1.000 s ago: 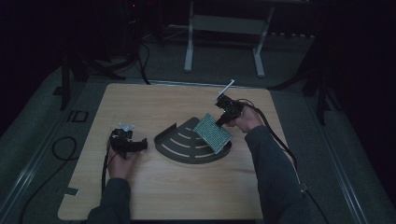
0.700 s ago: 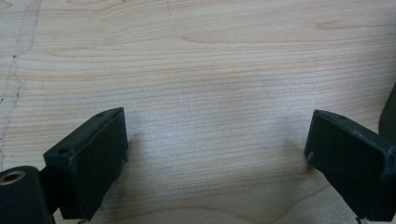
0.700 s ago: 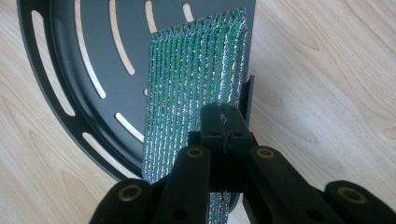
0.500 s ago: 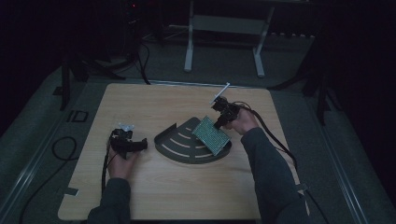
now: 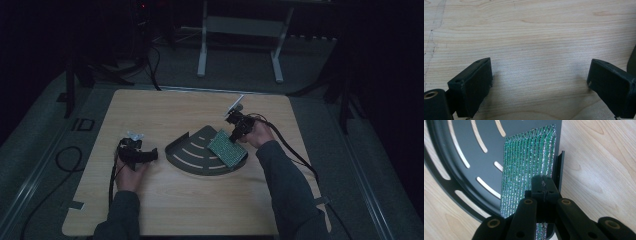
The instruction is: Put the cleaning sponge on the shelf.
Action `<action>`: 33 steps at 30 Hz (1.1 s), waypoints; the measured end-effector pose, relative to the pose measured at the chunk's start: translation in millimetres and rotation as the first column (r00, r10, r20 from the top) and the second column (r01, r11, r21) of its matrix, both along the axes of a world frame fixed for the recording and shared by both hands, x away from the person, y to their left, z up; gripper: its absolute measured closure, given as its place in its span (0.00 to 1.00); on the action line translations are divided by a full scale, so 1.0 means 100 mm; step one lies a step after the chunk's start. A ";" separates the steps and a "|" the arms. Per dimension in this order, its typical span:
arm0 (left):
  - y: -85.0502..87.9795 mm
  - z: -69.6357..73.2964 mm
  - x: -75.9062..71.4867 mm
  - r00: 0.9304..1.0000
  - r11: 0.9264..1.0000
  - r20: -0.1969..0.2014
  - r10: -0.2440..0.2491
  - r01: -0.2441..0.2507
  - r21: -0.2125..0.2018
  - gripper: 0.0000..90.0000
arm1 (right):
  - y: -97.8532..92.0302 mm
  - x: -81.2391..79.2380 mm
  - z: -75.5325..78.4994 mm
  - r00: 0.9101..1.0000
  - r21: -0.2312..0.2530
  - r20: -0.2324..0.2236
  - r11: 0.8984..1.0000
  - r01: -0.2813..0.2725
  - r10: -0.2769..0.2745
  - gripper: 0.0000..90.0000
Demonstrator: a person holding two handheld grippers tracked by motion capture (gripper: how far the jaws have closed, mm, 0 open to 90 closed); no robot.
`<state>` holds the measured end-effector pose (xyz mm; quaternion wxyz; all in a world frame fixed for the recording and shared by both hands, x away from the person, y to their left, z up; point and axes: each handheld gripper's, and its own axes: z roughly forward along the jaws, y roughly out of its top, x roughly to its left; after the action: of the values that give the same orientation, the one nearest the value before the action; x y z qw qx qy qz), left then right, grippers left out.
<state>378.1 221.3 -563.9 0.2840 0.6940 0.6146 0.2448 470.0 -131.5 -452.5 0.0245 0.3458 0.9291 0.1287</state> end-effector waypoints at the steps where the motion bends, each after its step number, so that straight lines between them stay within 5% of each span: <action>1: 0.00 0.00 0.00 1.000 1.000 0.000 0.000 0.000 0.000 0.07 | 0.00 0.00 0.00 1.000 -0.001 0.002 1.000 -0.003 0.003 1.00; 33: 0.00 0.00 0.00 1.000 1.000 0.000 0.000 0.000 0.000 0.07 | 0.08 0.02 -0.17 0.999 -0.094 0.043 0.996 -0.002 0.006 0.99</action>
<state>378.1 221.3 -563.9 0.2840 0.6940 0.6146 0.2448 472.0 -123.6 -469.0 0.0607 0.3397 0.9340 0.0923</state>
